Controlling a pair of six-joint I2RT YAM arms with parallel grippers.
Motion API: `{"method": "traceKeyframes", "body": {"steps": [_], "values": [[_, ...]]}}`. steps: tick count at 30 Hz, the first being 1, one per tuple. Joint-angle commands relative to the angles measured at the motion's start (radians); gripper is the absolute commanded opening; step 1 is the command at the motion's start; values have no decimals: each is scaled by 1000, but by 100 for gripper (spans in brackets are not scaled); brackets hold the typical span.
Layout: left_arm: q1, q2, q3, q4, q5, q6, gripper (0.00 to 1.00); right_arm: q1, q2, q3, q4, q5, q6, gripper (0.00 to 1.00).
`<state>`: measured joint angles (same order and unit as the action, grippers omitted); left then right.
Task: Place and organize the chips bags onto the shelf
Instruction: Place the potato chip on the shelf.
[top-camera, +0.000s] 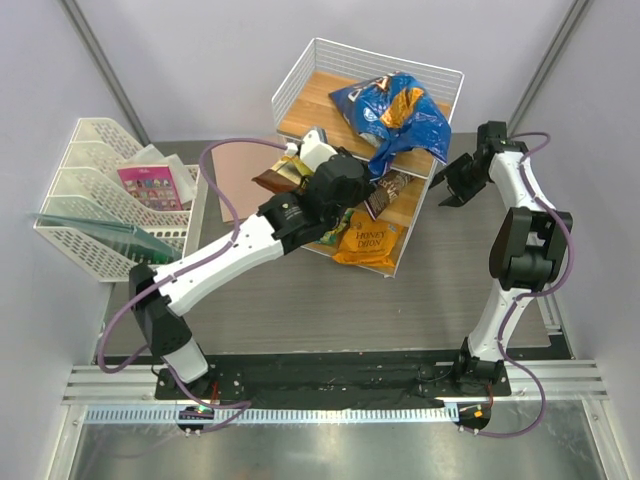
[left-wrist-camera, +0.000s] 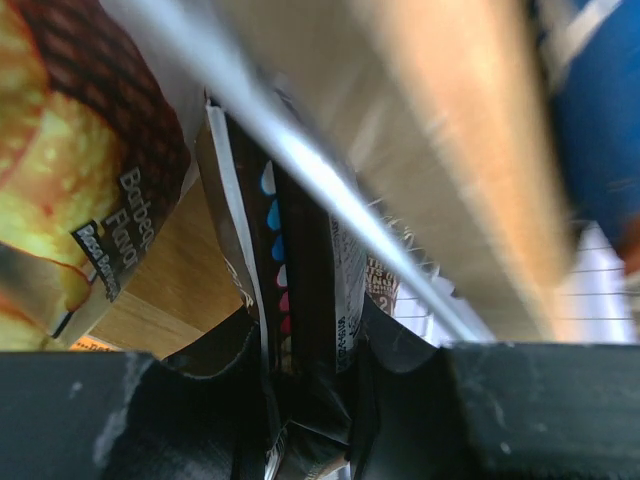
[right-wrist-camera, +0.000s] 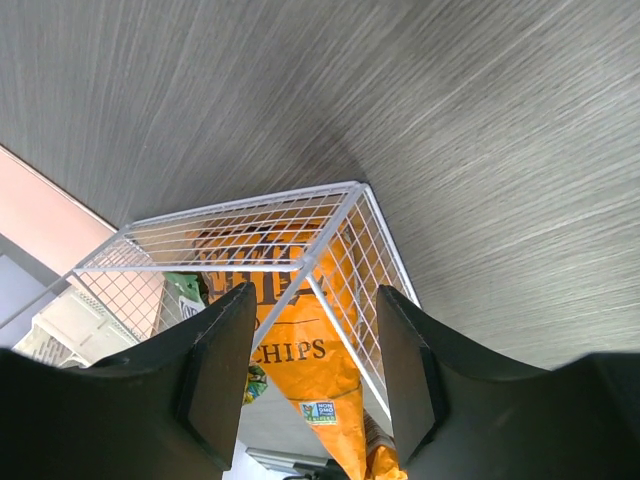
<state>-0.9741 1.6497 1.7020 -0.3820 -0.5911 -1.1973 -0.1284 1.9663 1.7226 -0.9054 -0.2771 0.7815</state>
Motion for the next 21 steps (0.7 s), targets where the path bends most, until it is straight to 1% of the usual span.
{"method": "traceKeyframes", "body": {"steps": [1,3,4,5,7,8,9,12,13,14,17,21], "values": [[-8,9,76,40,-13,39,0,-2,-18,-14,31,-37,12,57],[-15,5,76,35,16,47,6,-2,-14,-12,31,-42,12,57],[-27,2,74,34,20,65,13,-2,-9,-11,33,-42,12,57],[-37,-4,85,10,23,71,36,-2,-6,-9,33,-42,9,57],[-49,-16,94,-6,31,93,48,-4,0,-20,30,-39,2,57],[-55,-19,105,-23,39,99,59,-4,2,-26,31,-40,4,57],[-57,-25,113,-37,43,103,60,-4,2,-34,37,-43,10,57],[-57,-25,149,-80,53,120,68,-4,9,-63,63,-57,24,57],[-57,-24,175,-93,66,126,76,-4,11,-63,66,-57,22,57],[-57,-22,189,-130,71,136,77,-4,11,-60,66,-57,22,57],[-57,-37,219,-170,71,160,77,-4,16,-55,69,-57,19,57],[-57,-91,194,-253,50,166,76,-4,17,-58,68,-59,15,57]]}}
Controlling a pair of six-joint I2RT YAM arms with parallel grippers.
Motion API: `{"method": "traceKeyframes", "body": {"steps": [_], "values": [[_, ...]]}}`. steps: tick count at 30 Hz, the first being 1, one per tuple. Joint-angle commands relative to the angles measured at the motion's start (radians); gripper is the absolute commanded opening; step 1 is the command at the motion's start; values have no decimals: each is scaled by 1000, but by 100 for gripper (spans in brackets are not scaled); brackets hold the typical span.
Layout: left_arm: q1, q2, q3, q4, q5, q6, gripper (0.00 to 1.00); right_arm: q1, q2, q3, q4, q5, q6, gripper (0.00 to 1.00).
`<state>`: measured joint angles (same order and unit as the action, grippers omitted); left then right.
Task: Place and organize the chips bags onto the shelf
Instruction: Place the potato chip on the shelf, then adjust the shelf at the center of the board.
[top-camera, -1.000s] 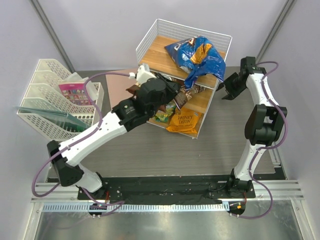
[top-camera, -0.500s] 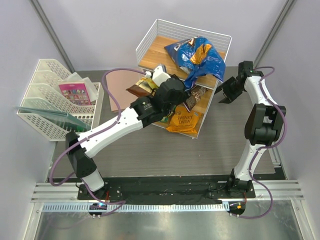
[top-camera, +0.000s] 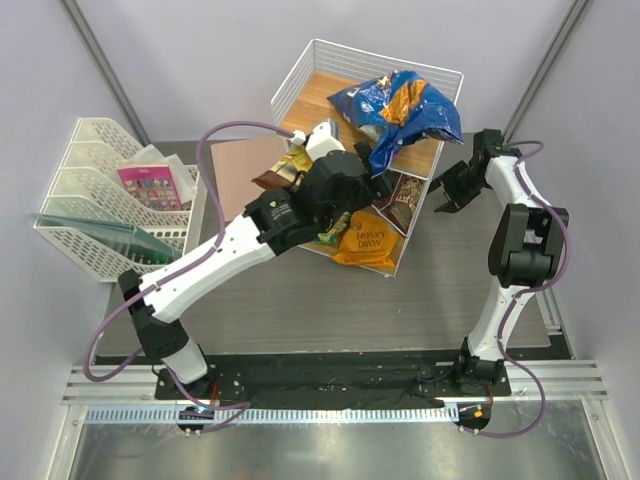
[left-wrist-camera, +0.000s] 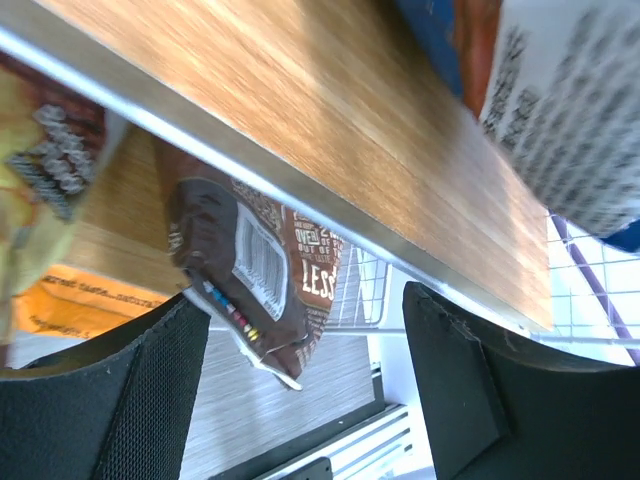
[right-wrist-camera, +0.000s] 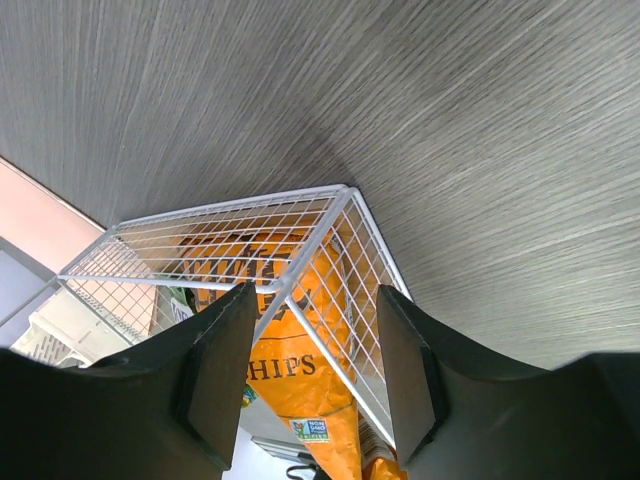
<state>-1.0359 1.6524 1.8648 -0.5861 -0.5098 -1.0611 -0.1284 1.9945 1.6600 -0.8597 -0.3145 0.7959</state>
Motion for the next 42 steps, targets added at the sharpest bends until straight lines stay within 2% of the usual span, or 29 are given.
{"method": "traceKeyframes", "body": {"steps": [1,6,12,14,18,20,24,27,29,33,34,37,40,42], "values": [[5,-117,25,-70,-41,24,76,-4,-10,4,22,-20,-1,57],[7,-212,-68,-187,-49,-34,75,-4,-2,3,25,-18,-4,57],[10,-333,-228,-182,-18,-62,77,-4,6,0,31,-18,-1,57],[14,-341,-257,-153,11,-51,77,-4,9,4,31,-23,2,57],[17,-344,-230,-214,22,-36,74,-4,4,9,36,-26,0,57],[17,-393,-245,-225,-2,-31,74,-4,0,6,39,-29,-3,57],[17,-483,-285,-182,-160,12,77,-5,-13,-6,47,-23,3,57],[33,-461,-202,-269,-255,53,75,-10,-22,-2,50,-23,14,57],[72,-431,-110,-303,-251,107,76,-11,-25,9,50,-26,19,57],[178,-375,2,-281,-135,182,76,-11,-45,11,68,-43,32,57],[203,-350,31,-274,-63,187,76,-11,-63,9,73,-31,35,57],[244,-292,103,-279,-23,228,77,-11,-85,4,76,-20,35,58],[298,-253,152,-348,-12,204,78,-20,-92,-26,79,-34,48,58],[365,-252,117,-379,19,147,78,-19,-112,-66,99,-44,63,58]]}}
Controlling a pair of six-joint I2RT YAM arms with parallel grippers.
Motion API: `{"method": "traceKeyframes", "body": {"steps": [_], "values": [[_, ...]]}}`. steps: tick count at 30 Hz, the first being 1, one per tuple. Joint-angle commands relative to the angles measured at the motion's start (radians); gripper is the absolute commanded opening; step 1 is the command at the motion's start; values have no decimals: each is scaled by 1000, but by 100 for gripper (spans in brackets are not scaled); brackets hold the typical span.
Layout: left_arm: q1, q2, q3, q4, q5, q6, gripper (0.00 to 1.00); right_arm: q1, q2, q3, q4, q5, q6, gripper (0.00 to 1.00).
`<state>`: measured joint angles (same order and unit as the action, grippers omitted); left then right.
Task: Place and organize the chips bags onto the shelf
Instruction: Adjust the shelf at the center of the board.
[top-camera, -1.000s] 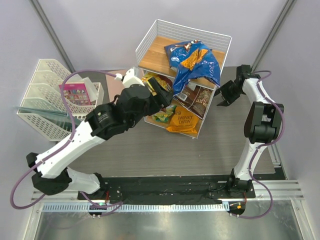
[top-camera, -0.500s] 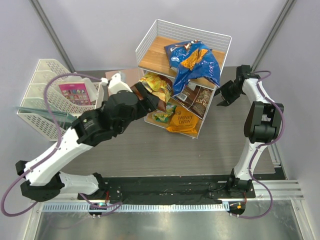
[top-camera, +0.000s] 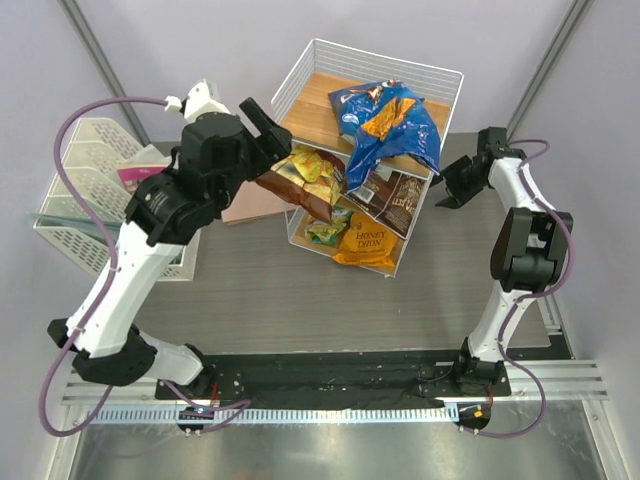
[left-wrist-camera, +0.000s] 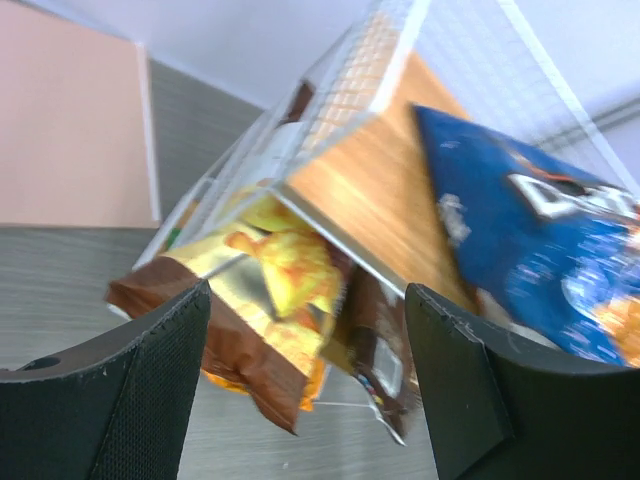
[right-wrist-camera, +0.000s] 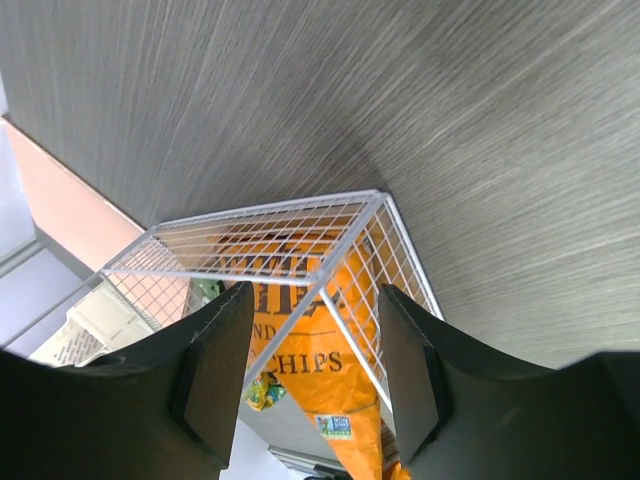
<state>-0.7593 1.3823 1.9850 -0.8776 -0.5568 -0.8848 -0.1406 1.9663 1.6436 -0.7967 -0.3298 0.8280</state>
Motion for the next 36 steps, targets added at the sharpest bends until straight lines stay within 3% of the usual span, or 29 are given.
{"method": "traceKeyframes", "body": {"steps": [1,4,7,11,14,17,18,21,27,36], "values": [[110,12,-21,-122,75,-46,79,-7,-101,-121,46,-32,37,58],[223,-41,-148,-199,106,-156,79,-8,-178,-276,85,-2,40,58],[338,-136,-329,-166,208,-186,79,-10,-219,-341,93,29,14,59],[406,-175,-423,-118,241,-135,80,-10,-207,-324,94,5,3,59],[464,-147,-468,-28,342,-103,80,-10,-193,-289,96,-3,3,59],[494,-105,-525,73,422,-83,80,-4,-170,-266,118,-32,26,59],[508,-33,-573,215,492,-77,79,15,-143,-266,155,-53,58,59],[509,67,-577,300,589,-71,78,50,-121,-266,194,-87,94,59],[509,185,-571,403,683,-79,77,124,-84,-263,241,-98,152,59],[511,224,-609,483,754,-95,75,131,-21,-211,252,-87,169,58]]}}
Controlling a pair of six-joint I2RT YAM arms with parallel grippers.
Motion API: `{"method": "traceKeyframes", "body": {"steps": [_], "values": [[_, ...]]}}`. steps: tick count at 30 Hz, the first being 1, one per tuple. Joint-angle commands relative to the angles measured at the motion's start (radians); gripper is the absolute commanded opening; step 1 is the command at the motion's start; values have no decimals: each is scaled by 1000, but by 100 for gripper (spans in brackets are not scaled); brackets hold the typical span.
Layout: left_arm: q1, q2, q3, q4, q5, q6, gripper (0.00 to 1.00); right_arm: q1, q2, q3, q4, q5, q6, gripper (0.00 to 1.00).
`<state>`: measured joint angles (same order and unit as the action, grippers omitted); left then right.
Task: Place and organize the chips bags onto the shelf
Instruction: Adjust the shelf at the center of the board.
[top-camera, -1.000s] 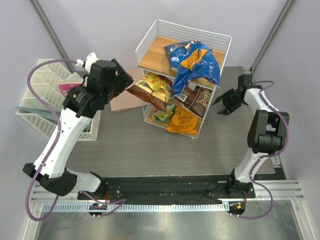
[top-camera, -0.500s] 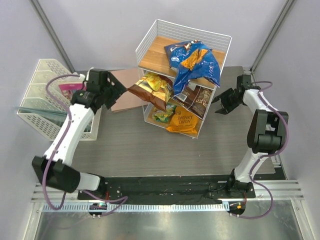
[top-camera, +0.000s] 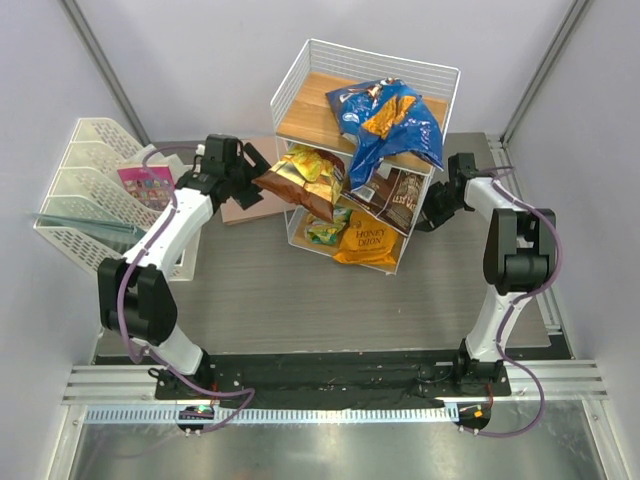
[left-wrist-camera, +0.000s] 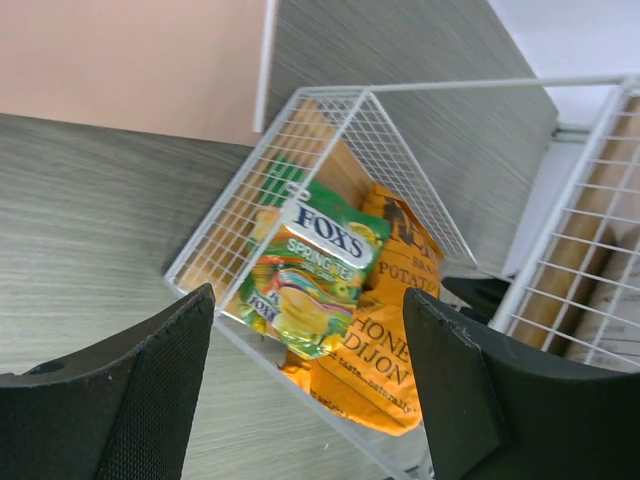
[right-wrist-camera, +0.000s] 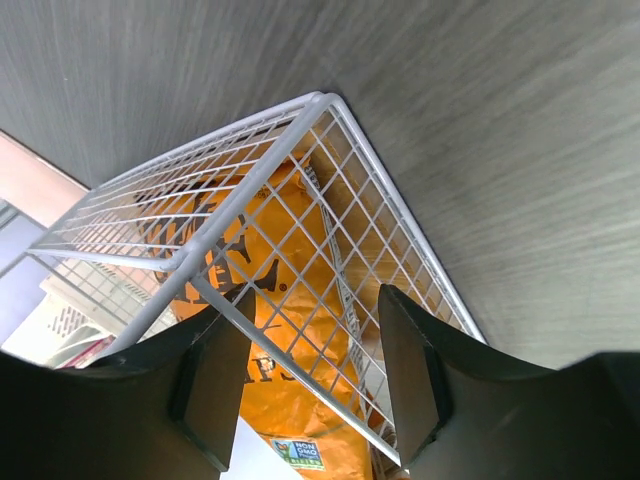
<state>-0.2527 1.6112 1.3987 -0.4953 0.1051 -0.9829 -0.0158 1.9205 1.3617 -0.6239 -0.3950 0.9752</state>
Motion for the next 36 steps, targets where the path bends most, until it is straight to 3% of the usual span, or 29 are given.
{"method": "traceKeyframes", "body": {"steps": [1,14,36], "values": [[0,-7,-41,122,108,-8,75,7,32,77,79,-21,22,58],[-102,-5,-104,159,176,-40,72,4,155,255,79,-11,36,58],[-155,-65,-145,109,110,-66,72,-33,245,358,85,-82,-4,59]]}}
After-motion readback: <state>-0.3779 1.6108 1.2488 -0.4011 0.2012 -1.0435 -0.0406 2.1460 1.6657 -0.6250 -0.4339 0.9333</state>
